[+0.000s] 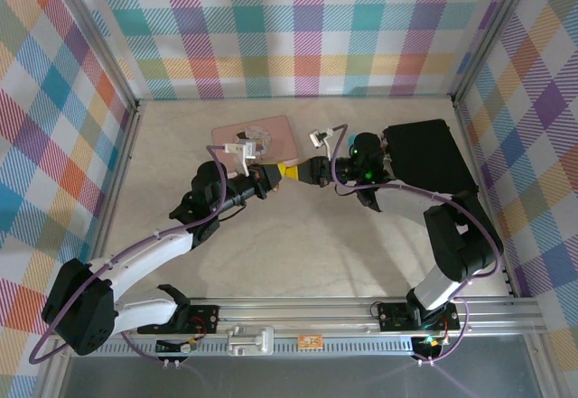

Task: Unlock a padlock with a key

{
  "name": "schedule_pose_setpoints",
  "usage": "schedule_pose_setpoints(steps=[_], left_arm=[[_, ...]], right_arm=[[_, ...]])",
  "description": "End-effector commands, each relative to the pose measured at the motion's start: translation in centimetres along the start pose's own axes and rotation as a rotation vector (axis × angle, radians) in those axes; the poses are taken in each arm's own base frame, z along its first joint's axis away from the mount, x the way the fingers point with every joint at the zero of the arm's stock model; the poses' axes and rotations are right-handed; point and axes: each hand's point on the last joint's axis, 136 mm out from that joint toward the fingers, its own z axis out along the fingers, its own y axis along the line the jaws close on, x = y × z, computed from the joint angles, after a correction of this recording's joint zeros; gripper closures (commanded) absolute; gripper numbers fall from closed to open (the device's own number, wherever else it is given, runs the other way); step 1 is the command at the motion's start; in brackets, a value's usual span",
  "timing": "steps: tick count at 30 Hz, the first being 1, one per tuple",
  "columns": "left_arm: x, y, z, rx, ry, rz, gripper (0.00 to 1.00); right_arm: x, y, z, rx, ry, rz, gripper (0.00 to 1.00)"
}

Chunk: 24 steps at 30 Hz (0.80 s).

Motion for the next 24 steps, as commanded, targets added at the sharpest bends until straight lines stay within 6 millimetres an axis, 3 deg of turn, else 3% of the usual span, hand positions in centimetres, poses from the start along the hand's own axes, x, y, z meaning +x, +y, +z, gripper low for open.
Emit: schedule_pose_setpoints(steps=[1, 2, 7, 8, 15, 20, 24], left_arm=[[-0.2, 0.0, -0.4, 0.006, -0.019, -0.002, 0.98], [-0.3, 0.1, -0.6, -0.007, -0.022, -0.004, 0.92], [-1.3, 1.8, -1.9, -0.127, -0.077, -0.009, 0.39], [-1.5, 2.3, -2.2, -0.154, -0.088, -0.019, 0.34], [-1.0, 6.3, -4.0, -0.343, -0.148, -0.11, 0.23], [1.4, 9.7, -4.8, -0.458, -0.168, -0.199, 0.21], [4.0, 11.8, -4.3, -0.56, -0.115, -0.193, 0.2]], right_arm=[[-0.2, 0.4, 0.2, -0.018, -0.008, -0.049, 1.0], [-0.2, 0.4, 0.1, -0.014, -0.008, -0.05, 1.0], [0.5, -0.8, -0.7, 0.057, -0.003, -0.027, 1.0], [0.6, -1.1, -0.9, 0.073, -0.002, -0.026, 1.0], [2.4, -4.9, -3.2, 0.309, 0.003, 0.072, 1.0], [3.4, -7.8, -5.5, 0.482, 0.002, 0.13, 1.0], [3.8, -9.2, -7.3, 0.622, 0.021, 0.131, 1.0]])
